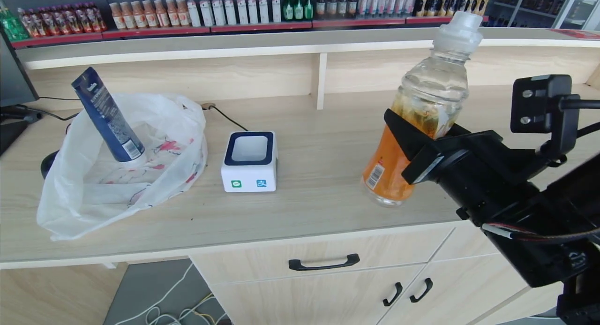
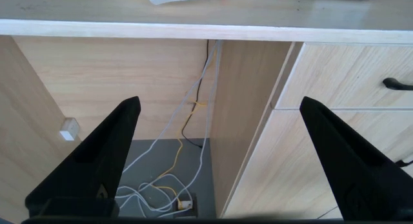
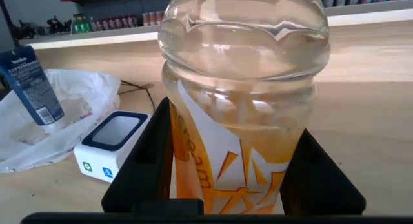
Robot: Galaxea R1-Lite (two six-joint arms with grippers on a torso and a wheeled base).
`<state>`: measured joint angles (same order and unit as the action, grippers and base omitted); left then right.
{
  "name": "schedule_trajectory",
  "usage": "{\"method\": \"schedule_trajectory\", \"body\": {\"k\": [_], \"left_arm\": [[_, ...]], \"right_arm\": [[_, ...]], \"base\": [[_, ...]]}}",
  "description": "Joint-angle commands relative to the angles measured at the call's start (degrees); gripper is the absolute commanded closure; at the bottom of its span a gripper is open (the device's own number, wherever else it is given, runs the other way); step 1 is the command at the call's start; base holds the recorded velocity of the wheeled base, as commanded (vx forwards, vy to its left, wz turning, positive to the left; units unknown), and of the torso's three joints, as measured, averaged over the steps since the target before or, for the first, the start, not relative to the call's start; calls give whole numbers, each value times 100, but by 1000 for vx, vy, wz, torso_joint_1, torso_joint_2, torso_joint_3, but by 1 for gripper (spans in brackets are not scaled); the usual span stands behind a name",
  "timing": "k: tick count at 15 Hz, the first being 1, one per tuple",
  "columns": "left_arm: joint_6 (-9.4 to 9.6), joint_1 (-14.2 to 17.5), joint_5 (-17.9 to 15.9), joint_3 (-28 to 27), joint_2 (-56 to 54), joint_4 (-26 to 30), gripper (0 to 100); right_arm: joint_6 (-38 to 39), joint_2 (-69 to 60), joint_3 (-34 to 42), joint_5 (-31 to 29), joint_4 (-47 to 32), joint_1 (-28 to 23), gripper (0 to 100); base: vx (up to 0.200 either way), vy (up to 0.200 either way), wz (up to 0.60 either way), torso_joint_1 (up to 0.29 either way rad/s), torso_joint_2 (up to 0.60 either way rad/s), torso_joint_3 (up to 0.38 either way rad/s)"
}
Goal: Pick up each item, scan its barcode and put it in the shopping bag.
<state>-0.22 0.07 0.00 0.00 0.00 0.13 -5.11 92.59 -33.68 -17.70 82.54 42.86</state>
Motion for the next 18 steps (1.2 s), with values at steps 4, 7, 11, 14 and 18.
{"method": "schedule_trajectory", "body": {"k": [4, 7, 11, 14, 18], "left_arm": [[-4, 1, 0, 0, 0, -5, 0], [-4, 1, 0, 0, 0, -5, 0], [-13, 1, 0, 0, 0, -5, 0], [-13, 1, 0, 0, 0, -5, 0], [-4, 1, 0, 0, 0, -5, 0]], "right_arm": [[10, 84, -24, 12, 25, 3, 100], [10, 110, -68, 21, 51, 3, 100], [10, 102, -59, 21, 51, 3, 100], [1, 58, -51, 12, 43, 3, 100], [19, 22, -51, 65, 7, 12, 100]], "base": [[0, 200, 0, 5, 1, 1], [0, 200, 0, 9, -1, 1], [0, 200, 0, 4, 6, 2], [0, 200, 0, 2, -1, 1], [0, 0, 0, 0, 0, 0]]}}
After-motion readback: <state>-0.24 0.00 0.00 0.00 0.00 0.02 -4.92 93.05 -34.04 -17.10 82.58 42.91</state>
